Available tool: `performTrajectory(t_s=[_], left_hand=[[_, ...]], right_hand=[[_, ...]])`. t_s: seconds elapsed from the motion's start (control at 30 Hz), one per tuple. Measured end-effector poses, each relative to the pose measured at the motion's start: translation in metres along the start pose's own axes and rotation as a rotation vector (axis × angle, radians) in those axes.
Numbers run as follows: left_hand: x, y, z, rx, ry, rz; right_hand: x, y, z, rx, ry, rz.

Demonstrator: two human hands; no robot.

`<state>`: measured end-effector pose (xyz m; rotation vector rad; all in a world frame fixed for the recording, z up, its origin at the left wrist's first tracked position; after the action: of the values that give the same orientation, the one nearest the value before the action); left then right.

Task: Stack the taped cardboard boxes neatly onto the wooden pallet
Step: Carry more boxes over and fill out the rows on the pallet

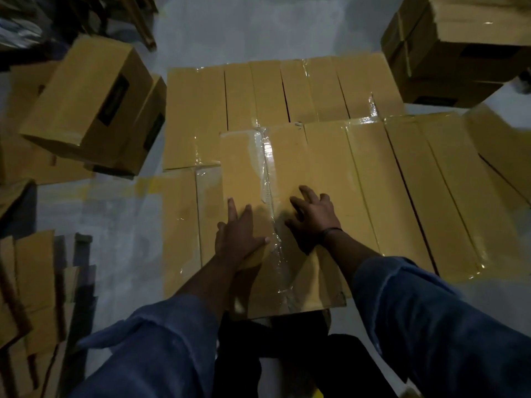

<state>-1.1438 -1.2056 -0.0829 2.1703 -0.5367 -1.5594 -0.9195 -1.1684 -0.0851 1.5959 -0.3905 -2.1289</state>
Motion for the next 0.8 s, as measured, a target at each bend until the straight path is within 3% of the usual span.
performTrajectory(t_s=[0.5, 0.63, 0.8], left_hand=[[0.031, -0.02, 0.003, -0.017, 0.036, 0.032], [0.026, -0.021, 0.002, 0.006, 0.076, 0.12], [0.005, 0.0, -0.015, 0.078, 0.062, 0.225]], right_hand=[[0.041, -0.026, -0.001, 0.075, 0.111, 0.001], [0.044, -0.018, 0.007, 0.139, 0.189, -0.015], [0.039, 0.016, 0.007, 0.228, 0.068, -0.004]])
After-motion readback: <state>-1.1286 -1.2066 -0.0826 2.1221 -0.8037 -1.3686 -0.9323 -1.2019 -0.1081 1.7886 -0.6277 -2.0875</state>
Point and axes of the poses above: each hand's wrist, its own y-axis away from the middle knuckle, its own x-axis out of the palm, z = x × y, the point moved 2 cm from there along -y, towards the middle knuckle, and after that the axes turned 5 degrees about z, right-handed, at the moved point
